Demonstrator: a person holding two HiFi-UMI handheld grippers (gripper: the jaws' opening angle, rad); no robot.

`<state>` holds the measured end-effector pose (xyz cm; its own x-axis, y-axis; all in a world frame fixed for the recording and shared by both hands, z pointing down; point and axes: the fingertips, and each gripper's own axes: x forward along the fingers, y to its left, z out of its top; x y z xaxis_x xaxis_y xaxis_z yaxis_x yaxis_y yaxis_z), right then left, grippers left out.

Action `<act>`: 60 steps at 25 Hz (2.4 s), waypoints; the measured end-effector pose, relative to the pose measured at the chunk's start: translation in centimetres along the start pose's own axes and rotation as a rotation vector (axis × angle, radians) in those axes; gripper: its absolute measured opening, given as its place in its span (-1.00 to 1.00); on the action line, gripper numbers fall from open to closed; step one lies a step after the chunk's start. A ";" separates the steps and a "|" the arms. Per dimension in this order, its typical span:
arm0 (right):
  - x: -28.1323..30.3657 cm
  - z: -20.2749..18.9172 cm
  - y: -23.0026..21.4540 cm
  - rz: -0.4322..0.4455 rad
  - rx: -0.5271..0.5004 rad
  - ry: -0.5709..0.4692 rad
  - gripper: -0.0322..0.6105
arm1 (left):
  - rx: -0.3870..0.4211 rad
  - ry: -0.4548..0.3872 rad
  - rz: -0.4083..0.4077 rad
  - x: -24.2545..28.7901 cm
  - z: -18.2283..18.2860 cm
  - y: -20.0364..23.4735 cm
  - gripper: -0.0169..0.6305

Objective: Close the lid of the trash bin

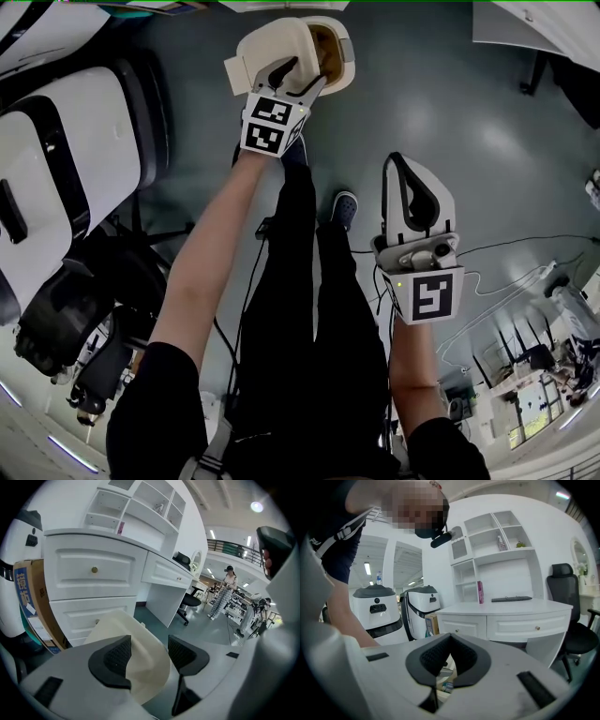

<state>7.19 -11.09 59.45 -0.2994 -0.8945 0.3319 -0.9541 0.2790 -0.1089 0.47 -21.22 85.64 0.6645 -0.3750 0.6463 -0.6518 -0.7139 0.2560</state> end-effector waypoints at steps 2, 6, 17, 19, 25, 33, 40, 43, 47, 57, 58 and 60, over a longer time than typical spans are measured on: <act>0.1 -0.4 -0.3 0.000 0.005 -0.012 -0.89 | 0.002 0.008 -0.006 0.8 -0.3 -0.3 -0.17; 0.3 -1.9 -1.0 0.000 0.023 -0.003 -0.89 | 0.020 0.028 -0.026 2.9 -1.0 -0.9 -0.17; 0.9 -5.7 -3.4 -0.031 0.068 -0.001 -0.89 | 0.072 0.104 -0.076 8.1 -3.5 -2.1 -0.17; 1.2 -5.9 -3.6 -0.035 0.071 -0.004 -0.89 | 0.081 0.121 -0.084 8.8 -3.8 -2.1 -0.17; 0.7 -6.7 -4.5 -0.058 0.096 -0.002 -0.89 | 0.124 0.187 -0.107 11.0 -5.4 -2.3 -0.17; 0.6 -7.6 -5.5 -0.059 0.095 0.016 -0.89 | 0.145 0.262 -0.111 13.1 -7.0 -2.4 -0.17; 0.6 -8.1 -6.3 -0.066 0.099 0.016 -0.89 | 0.147 0.300 -0.102 14.3 -8.1 -2.2 -0.17; 0.8 -8.5 -6.4 -0.065 0.100 0.024 -0.89 | 0.175 0.323 -0.094 14.6 -8.4 -2.1 -0.17; 1.0 -8.6 -6.3 -0.071 0.098 0.020 -0.89 | 0.188 0.335 -0.097 14.7 -8.7 -2.1 -0.18; 1.2 -9.6 -6.4 -0.079 0.109 0.040 -0.89 | 0.143 0.330 -0.073 15.2 -8.6 -1.5 -0.32; 0.9 -9.6 -6.5 -0.078 0.109 0.043 -0.89 | 0.143 0.320 -0.071 15.0 -8.5 -1.7 -0.32; 0.4 -9.6 -6.6 -0.075 0.105 0.049 -0.89 | 0.149 0.288 -0.072 14.6 -8.1 -2.4 -0.32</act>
<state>13.30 -9.88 69.28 -0.2301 -0.8926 0.3877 -0.9688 0.1722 -0.1785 8.76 -20.21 100.23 0.5630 -0.1529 0.8122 -0.5321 -0.8190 0.2146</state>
